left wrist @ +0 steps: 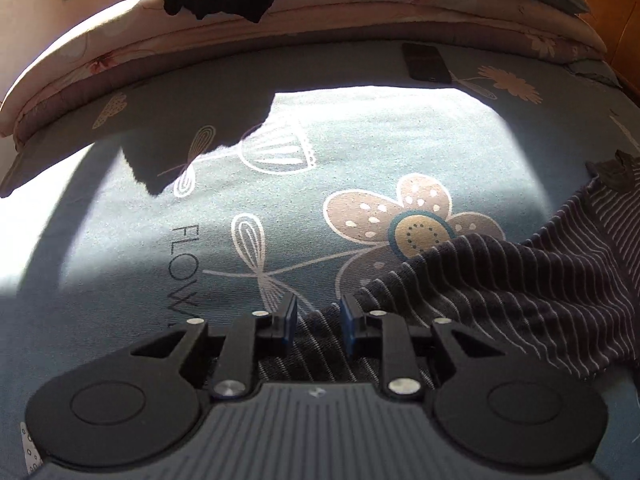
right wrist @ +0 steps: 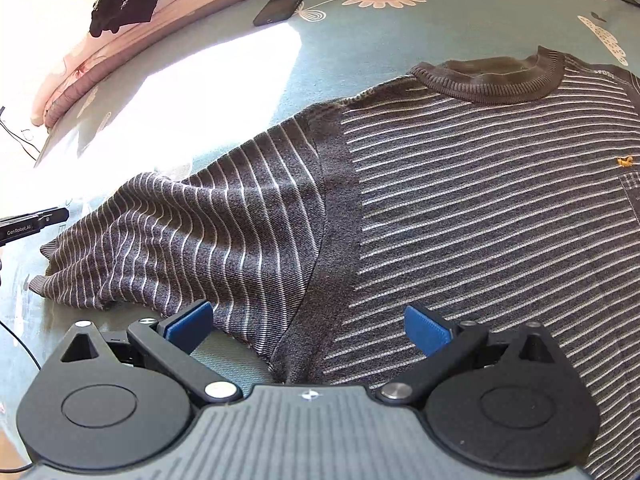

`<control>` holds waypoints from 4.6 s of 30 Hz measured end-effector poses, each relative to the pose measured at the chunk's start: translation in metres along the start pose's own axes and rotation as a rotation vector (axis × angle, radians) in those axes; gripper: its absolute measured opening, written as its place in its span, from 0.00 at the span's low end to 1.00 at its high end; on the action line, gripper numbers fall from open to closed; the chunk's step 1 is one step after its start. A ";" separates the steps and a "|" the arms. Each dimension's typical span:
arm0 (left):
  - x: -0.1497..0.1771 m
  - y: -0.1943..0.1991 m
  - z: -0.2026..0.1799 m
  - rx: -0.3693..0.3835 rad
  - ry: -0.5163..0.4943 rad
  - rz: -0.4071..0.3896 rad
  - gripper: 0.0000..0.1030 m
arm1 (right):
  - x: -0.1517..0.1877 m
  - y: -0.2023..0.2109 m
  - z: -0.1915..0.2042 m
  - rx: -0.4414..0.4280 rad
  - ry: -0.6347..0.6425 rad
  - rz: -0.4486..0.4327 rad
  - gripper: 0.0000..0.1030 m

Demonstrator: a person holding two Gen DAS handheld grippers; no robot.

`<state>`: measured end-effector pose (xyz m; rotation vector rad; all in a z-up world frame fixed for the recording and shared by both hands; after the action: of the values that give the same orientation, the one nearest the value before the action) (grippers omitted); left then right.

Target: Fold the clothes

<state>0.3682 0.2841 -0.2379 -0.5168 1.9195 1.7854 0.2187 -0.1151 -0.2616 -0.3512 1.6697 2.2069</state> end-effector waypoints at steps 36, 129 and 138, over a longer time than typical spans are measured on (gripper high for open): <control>0.081 0.045 0.092 -0.065 0.547 -0.185 0.19 | 0.000 -0.008 0.045 0.009 0.087 0.042 1.00; 0.058 -0.023 -0.105 0.359 0.081 0.107 0.47 | -0.144 -0.134 0.120 -0.032 1.201 0.057 0.04; 0.038 -0.027 -0.126 0.439 0.000 0.054 0.48 | -0.166 -0.085 0.089 -0.019 0.838 -0.010 0.12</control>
<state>0.3421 0.1582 -0.2762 -0.3111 2.2542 1.3286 0.4059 -0.0294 -0.2454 -1.4371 1.9888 2.2009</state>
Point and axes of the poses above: each gripper's, at about its wrist camera, not at the fingertips, and y roughly against the way its jaws point, z to its left, x to its underside, the point moved 6 cm from there along -y, roughly the way its jaws point, and after that the axes turned 7 degrees about y, right-handed, at the moved point
